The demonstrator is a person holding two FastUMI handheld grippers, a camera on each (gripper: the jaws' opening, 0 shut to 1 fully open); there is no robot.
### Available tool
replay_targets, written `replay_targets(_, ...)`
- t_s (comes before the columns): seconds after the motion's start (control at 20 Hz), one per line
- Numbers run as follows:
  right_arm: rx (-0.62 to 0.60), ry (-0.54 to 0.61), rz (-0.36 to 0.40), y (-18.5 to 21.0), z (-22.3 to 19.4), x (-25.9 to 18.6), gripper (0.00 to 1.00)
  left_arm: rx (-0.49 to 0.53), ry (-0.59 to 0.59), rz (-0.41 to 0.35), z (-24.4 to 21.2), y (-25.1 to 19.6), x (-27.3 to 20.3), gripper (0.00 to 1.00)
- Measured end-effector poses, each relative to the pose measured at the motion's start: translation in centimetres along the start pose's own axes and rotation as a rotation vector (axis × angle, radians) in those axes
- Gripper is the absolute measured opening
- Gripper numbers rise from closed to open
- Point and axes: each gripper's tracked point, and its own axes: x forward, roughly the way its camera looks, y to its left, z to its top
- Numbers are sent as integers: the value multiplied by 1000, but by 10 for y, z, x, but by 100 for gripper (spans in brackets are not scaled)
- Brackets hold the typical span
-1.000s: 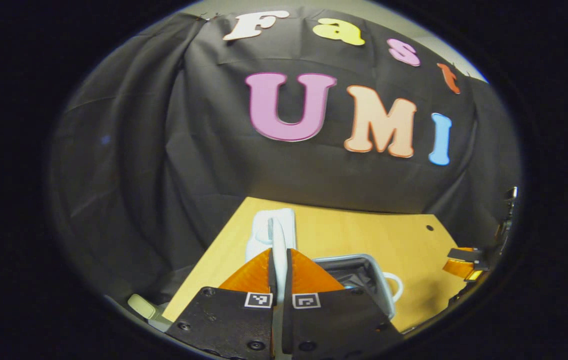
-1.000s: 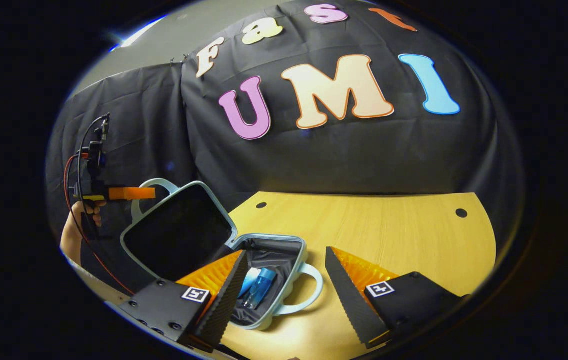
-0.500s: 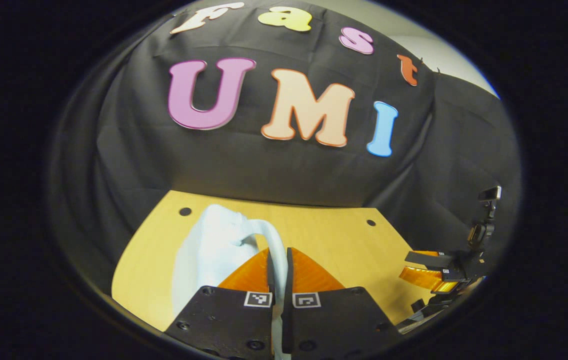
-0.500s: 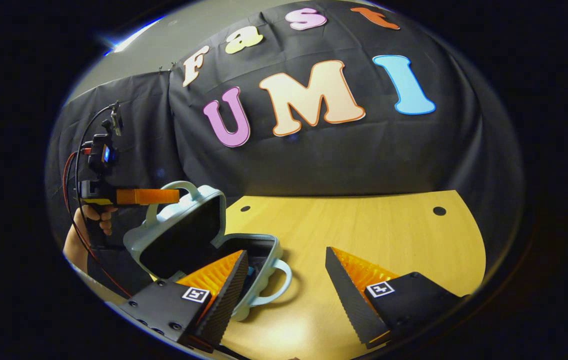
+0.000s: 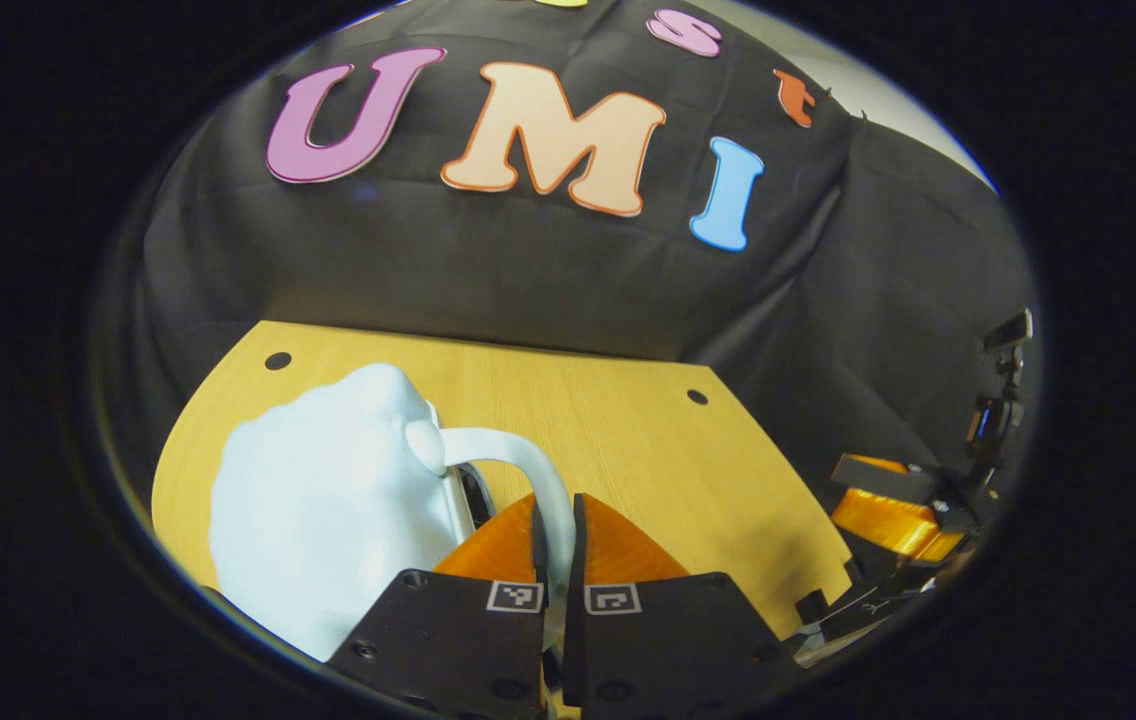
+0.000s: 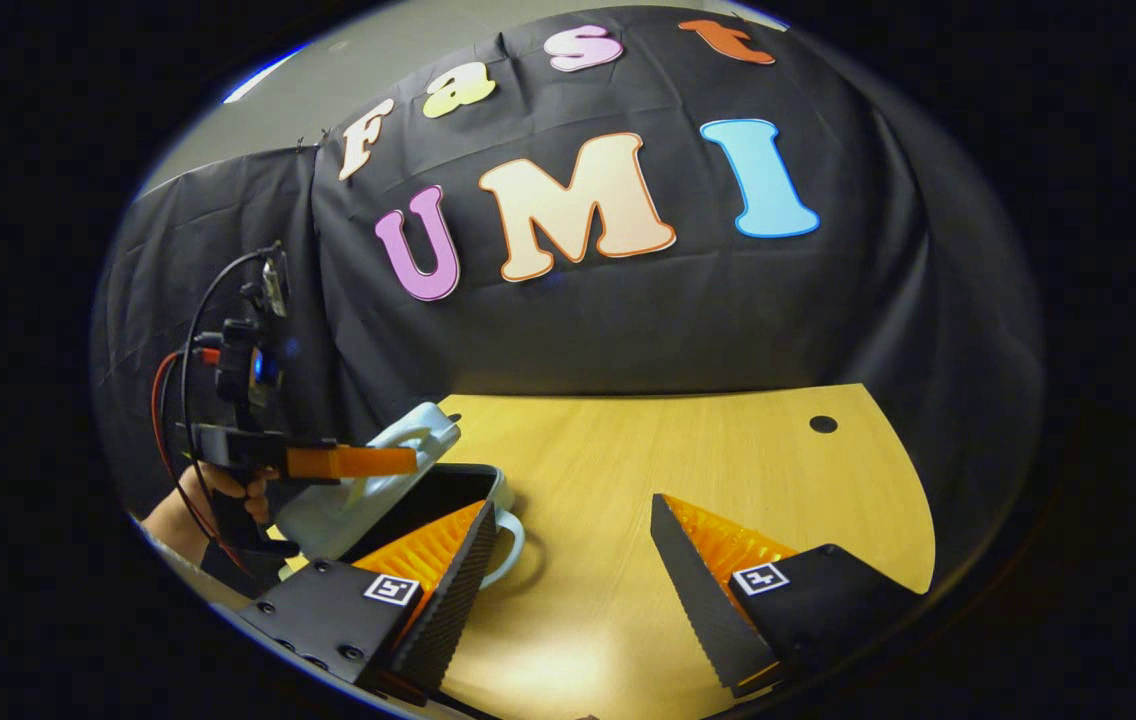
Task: First open the suitcase, pack the skin care products into it, and then close the suitcase.
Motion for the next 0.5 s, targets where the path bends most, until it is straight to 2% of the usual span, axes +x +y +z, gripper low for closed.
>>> replay_targets(0.15, 1, 5, -3, -10, 0, -6, 97, 14, 80, 15, -34, -7, 23, 1)
replay_targets(0.3, -2, 8, 13, -18, -2, -8, 97, 33, 134, 65, -63, -13, 44, 2)
replay_targets(0.35, 0, 7, 20, -21, -2, -7, 97, 26, 143, 96, -69, -14, 45, 9)
replay_targets(0.5, -1, -17, 30, -31, 6, -8, 98, 34, 64, 131, -60, -29, 40, 64)
